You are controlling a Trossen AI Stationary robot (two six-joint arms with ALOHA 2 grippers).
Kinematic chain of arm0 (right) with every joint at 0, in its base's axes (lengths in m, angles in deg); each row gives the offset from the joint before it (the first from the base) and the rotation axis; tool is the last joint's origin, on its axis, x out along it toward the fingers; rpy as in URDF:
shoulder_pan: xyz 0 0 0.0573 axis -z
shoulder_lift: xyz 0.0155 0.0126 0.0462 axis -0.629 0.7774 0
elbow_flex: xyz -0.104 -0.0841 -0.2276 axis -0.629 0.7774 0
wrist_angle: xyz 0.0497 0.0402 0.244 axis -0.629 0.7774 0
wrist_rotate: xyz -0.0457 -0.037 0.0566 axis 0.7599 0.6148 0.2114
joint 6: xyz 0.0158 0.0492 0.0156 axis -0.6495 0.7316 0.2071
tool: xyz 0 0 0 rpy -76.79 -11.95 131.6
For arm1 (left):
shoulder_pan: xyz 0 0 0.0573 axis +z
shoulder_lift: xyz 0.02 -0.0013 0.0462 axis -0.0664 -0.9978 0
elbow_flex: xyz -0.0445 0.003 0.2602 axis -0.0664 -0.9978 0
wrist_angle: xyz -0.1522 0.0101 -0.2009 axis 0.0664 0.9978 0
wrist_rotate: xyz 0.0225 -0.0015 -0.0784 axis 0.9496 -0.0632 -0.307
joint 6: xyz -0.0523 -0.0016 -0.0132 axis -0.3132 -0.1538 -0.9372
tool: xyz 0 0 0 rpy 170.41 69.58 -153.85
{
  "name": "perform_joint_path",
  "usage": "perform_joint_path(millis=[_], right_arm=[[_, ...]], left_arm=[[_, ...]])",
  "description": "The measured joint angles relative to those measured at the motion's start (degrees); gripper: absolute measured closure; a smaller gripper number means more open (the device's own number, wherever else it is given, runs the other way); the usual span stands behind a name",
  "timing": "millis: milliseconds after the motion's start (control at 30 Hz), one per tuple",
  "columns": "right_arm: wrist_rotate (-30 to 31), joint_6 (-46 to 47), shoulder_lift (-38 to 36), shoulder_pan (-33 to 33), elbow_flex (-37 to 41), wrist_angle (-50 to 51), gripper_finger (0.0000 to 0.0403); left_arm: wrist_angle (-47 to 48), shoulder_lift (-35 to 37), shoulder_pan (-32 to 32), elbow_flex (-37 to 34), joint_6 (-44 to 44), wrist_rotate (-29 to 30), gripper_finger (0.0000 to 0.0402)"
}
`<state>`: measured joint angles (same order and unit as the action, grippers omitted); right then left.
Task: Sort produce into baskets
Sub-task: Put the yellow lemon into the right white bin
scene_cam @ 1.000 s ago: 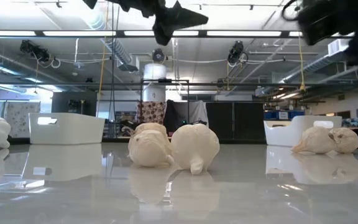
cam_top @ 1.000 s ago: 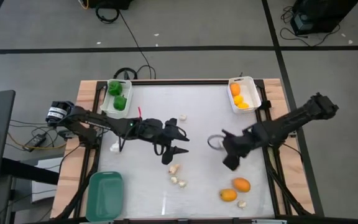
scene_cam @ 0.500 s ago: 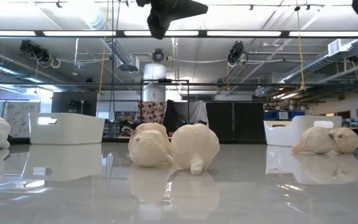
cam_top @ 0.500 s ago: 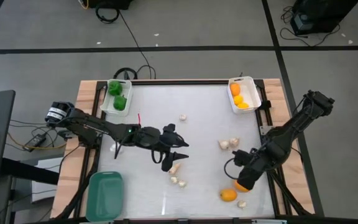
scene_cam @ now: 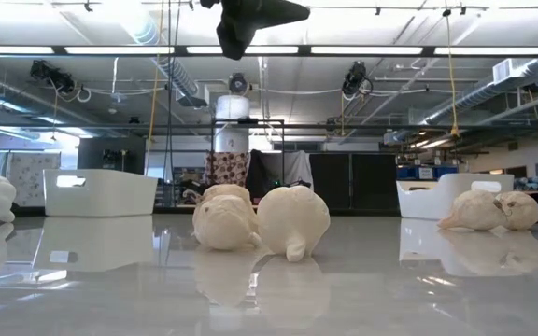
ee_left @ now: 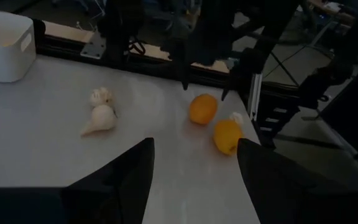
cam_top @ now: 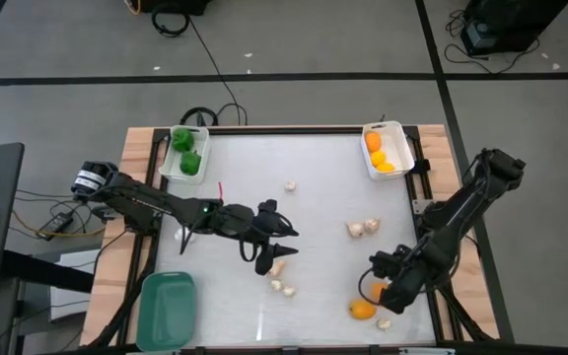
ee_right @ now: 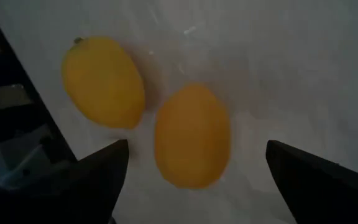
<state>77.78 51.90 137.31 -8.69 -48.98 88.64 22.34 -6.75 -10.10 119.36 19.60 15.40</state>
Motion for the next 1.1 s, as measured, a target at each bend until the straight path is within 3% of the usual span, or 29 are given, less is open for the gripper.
perform_joint_path(millis=[233,333,533,667,867,1100], right_arm=[[0.16,-3.32,9.17,0.22,0.00,0.68,0.0007],[-2.79,-2.23,13.14,0.59,0.06,1.62,0.0012],[-5.03,-0.12,16.76,0.68,-0.04,0.01,0.0080],[-4.32,0.81,15.23,1.80,0.02,-0.15,0.0147],[-0.58,0.85,9.93,6.25,-0.47,1.50,0.0150],[12.27,-0.18,0.41,16.43,-0.66,5.74,0.0128]], left_arm=[[-0.16,0.00,0.02,-2.16,0.02,0.18,0.0166],[0.15,-0.02,0.02,-3.29,0.02,0.17,0.0166],[-0.03,-0.02,0.19,-4.19,0.04,0.11,0.0166],[-0.08,-0.01,0.78,-4.17,0.07,0.02,0.0166],[-0.07,0.00,3.17,-4.19,-3.26,-0.02,0.0166],[-0.05,0.00,6.85,-4.17,-7.43,-3.42,0.0166]])
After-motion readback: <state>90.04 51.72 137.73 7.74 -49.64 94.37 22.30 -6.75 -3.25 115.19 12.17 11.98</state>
